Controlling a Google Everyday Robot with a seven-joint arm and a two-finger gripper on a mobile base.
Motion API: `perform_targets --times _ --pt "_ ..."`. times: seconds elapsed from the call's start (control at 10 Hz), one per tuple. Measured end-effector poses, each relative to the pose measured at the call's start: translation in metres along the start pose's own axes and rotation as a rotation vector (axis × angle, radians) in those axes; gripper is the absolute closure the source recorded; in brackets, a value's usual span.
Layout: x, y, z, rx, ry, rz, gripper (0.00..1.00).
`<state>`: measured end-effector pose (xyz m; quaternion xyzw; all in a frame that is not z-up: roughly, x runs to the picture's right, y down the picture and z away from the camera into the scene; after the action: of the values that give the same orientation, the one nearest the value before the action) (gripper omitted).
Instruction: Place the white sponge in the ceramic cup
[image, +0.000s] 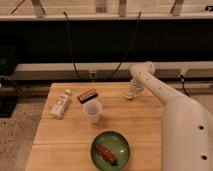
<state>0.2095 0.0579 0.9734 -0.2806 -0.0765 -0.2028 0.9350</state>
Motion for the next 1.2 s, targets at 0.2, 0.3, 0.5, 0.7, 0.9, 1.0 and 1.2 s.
perform_targets --times 0.2,0.3,0.5,0.7,0.9,1.0,1.2 --pt "0.0000 0.0000 0.0000 0.000 0.000 0.000 0.98" --pt "0.0000 0.0000 0.0000 0.000 0.000 0.000 0.98" --pt "0.0000 0.0000 0.0000 0.000 0.000 0.000 0.98" --pt "0.0000 0.0000 0.0000 0.000 0.000 0.000 0.98" --pt "0.0000 0.0000 0.0000 0.000 0.000 0.000 0.98" --pt "0.0000 0.0000 0.0000 0.000 0.000 0.000 0.94" --pt "0.0000 0.0000 0.0000 0.000 0.000 0.000 0.74"
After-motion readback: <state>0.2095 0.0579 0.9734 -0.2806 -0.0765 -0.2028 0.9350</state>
